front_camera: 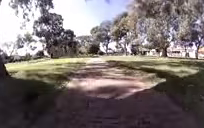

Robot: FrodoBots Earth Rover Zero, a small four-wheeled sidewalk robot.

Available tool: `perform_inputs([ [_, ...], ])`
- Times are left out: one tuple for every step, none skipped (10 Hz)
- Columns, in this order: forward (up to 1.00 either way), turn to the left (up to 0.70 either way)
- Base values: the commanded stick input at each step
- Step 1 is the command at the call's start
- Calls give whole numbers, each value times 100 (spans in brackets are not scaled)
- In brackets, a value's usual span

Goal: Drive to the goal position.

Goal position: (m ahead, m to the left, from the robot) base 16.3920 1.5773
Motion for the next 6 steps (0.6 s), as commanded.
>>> perform_inputs([
  [70, 0],
  [70, 0],
  [70, 0],
  [70, 0],
  [70, 0],
  [70, 0],
])
